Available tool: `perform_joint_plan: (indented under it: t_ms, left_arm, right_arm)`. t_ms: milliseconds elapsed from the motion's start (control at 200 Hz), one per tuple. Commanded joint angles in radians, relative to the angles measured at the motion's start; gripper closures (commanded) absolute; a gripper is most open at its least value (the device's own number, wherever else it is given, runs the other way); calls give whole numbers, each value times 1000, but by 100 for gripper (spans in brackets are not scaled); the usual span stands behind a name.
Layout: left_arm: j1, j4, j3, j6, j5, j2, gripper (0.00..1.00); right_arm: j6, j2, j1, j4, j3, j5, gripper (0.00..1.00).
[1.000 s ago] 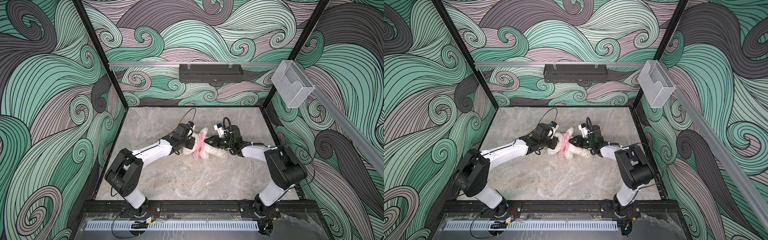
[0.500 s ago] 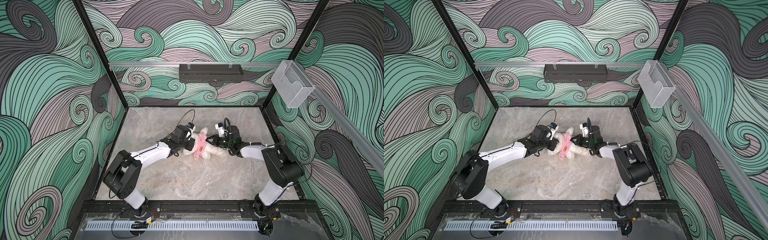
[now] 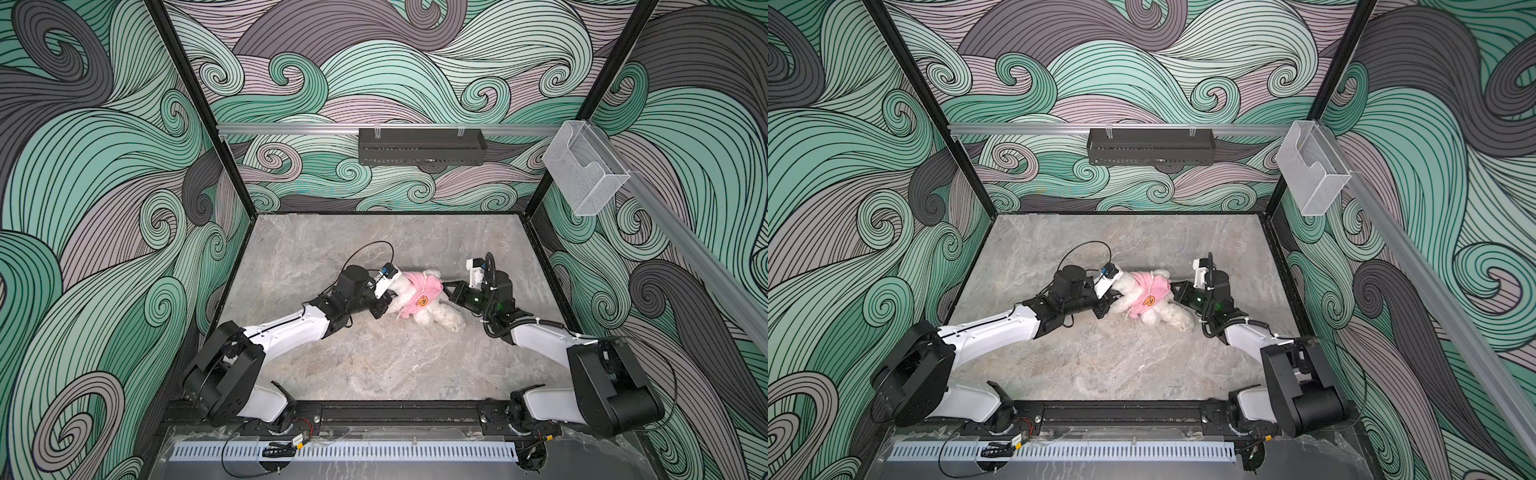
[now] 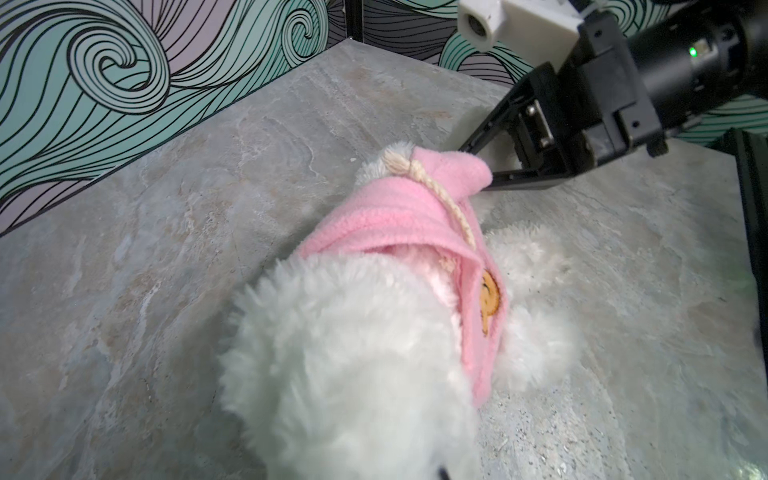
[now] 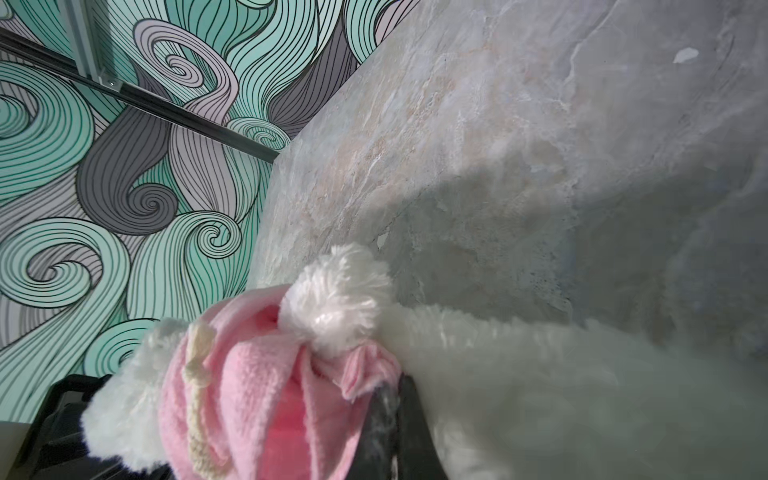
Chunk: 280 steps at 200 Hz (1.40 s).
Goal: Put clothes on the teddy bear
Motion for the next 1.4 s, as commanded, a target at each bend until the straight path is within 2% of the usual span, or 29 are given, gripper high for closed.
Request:
perform_joint_plan:
  t_ms: [0, 60, 90, 125, 210, 335, 420, 510, 655, 745, 835, 920, 1075, 1230, 1325, 1395]
  left_arm:
    - [16, -205, 12, 143, -28, -9, 100]
    - [11, -201, 20, 143, -21, -3, 100]
    - [9, -191, 23, 154, -9, -4, 100]
    - [5, -184, 27, 165, 3, 27, 100]
    - [-16, -227, 62, 228, 25, 63, 100]
    - [-50, -396, 178, 288, 10, 149, 100]
    - [-70, -439, 228, 301, 6, 191, 100]
    - [-95, -485, 269, 333, -2, 222, 100]
    - [-115, -485, 257, 344, 30, 214, 100]
    - [-115, -448, 220, 328, 50, 175, 100]
    - [-107, -394, 178, 283, 30, 134, 100]
    - [-85, -317, 126, 231, 12, 91, 100]
    - [-39, -205, 42, 158, 49, 24, 100]
    - [-8, -157, -2, 113, 68, -23, 100]
    - [4, -138, -7, 70, 69, -31, 100]
    - [5, -131, 9, 11, 50, -22, 100]
  right_arm:
    - [37, -11, -149, 41, -11, 218, 100]
    - [18, 11, -147, 88, 18, 115, 100]
    - [16, 40, -142, 126, 44, 9, 100]
    - [31, 68, -134, 165, 64, -59, 100]
    - [41, 101, -110, 239, 81, -141, 100]
    - [39, 147, -84, 285, 158, -317, 100]
    - [65, 162, -62, 317, 187, -364, 100]
    - [88, 166, -59, 293, 198, -330, 100]
    - [94, 142, -120, 21, 190, -96, 100]
    - [143, 126, -168, 19, 132, 26, 100]
    - [149, 121, -201, -2, 100, 85, 100]
    - [140, 127, -222, -2, 73, 96, 100]
    - [138, 152, -292, 28, 29, 97, 100]
    - [141, 191, -356, 47, 26, 47, 100]
    - [112, 211, -345, 58, 55, -21, 100]
    - [84, 214, -324, 94, 75, -88, 86]
